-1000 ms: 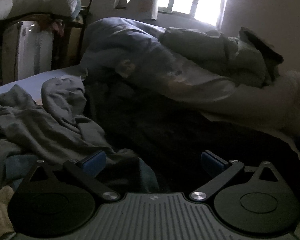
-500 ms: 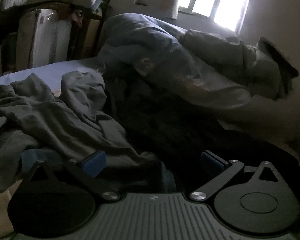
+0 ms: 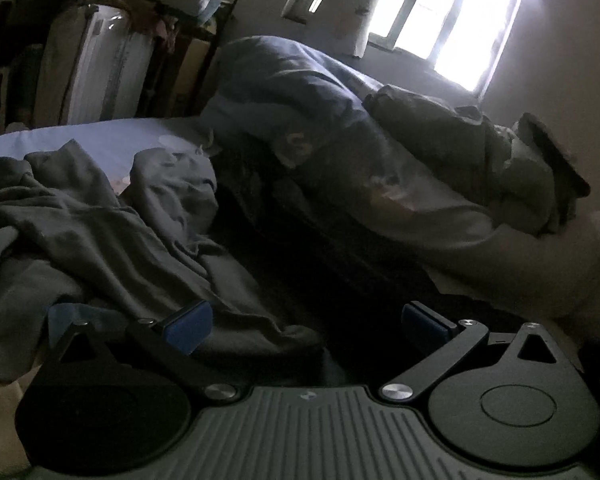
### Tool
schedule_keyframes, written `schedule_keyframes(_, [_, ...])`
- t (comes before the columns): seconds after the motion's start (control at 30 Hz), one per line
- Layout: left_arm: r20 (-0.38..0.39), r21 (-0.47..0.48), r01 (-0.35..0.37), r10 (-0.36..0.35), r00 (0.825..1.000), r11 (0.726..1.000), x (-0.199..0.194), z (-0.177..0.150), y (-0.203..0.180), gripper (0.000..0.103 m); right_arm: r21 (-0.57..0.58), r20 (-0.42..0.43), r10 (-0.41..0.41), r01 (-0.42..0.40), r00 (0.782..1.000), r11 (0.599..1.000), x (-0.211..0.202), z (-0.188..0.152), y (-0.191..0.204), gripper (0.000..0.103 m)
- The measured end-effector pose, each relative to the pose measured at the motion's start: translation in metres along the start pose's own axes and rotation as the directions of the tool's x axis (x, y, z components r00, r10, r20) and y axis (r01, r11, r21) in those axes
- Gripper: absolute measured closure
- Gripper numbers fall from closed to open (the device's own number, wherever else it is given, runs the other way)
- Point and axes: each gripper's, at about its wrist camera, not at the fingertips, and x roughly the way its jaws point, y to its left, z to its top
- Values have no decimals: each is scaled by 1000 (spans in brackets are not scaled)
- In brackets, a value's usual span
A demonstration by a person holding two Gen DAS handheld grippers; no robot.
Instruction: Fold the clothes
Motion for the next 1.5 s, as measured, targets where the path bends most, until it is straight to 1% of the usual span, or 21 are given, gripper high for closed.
schedule_keyframes(0.07, [-4,-10,-2,2,1000,1000,0,2,3,0,-96,55,-31,36,998,995,-16,-4,18,52])
schedule_keyframes(0.1, [-4,-15,-4,4,1000,1000,-1,4,5,0,-147,75,-18,29,997,989,-22,-7,29,52])
schedule_keyframes(0.2, [1,-6,-13,13,1000,1000,-4,8,8,0,-271,88,101,-73,991,960,-34,-14,71,49])
schedule_keyframes(0.3, [-3,21,-37,37,999,999,-6,10,10,0,-372,39,258,-226,965,900,-40,-28,126,45])
schedule_keyframes(0.37, [-10,7,-48,48,999,999,-6,13,14,0,-441,-34,388,-362,921,821,-37,-40,171,37])
schedule_keyframes(0.4, [-12,-2,-45,45,999,999,-5,14,16,0,-474,-73,441,-420,895,774,-34,-44,194,37])
schedule_keyframes(0.43, [-11,-5,-45,45,999,999,-6,15,18,0,-506,-107,482,-465,870,726,-31,-48,217,36])
schedule_keyframes(0.5, [-11,-15,-52,51,999,999,-6,18,23,0,-579,-195,547,-546,814,606,-24,-62,268,30])
schedule_keyframes(0.53, [-10,-20,-54,54,999,998,-6,21,26,0,-613,-238,556,-567,796,550,-19,-71,292,27])
schedule_keyframes(0.6, [-5,-20,-70,70,998,997,-6,26,31,0,-695,-288,573,-579,767,426,-18,-91,332,27])
schedule_keyframes(0.7, [-16,-27,-91,91,996,995,-5,32,42,0,-748,-357,584,-598,729,289,-15,-114,377,25])
schedule_keyframes(0.8, [-6,-50,-138,138,990,989,-6,37,52,0,-794,-365,610,-577,704,191,-20,-130,413,25])
schedule_keyframes(0.87, [-3,-59,-146,146,989,987,-6,37,58,0,-798,-378,626,-583,682,152,-21,-135,438,26])
schedule_keyframes(0.9, [-11,-60,-147,147,989,987,-5,37,61,0,-808,-374,633,-573,678,136,-21,-138,450,26])
schedule_keyframes(1.0, [-40,-67,-151,149,988,986,0,37,70,0,-849,-356,621,-520,699,99,-13,-154,476,31])
schedule_keyframes(1.1, [-45,-88,-145,142,989,985,-1,37,82,0,-864,-346,606,-496,716,93,-9,-168,497,45])
schedule_keyframes(1.13, [-45,-90,-148,144,989,985,-1,37,85,0,-874,-327,606,-476,725,99,-9,-172,502,59])
schedule_keyframes(1.17, [-47,-93,-149,145,988,984,-1,37,87,0,-883,-303,602,-455,739,113,-9,-174,507,85])
schedule_keyframes(1.2, [-49,-101,-140,135,990,985,-1,37,88,0,-878,-295,605,-459,739,133,-10,-169,506,90])
schedule_keyframes(1.37, [-55,-125,-93,87,995,988,-1,36,90,0,-763,-313,660,-594,684,254,-15,-117,475,97])
schedule_keyframes(1.5, [-72,-128,-72,63,995,989,0,31,88,0,-644,-315,703,-688,637,335,-20,-76,450,98])
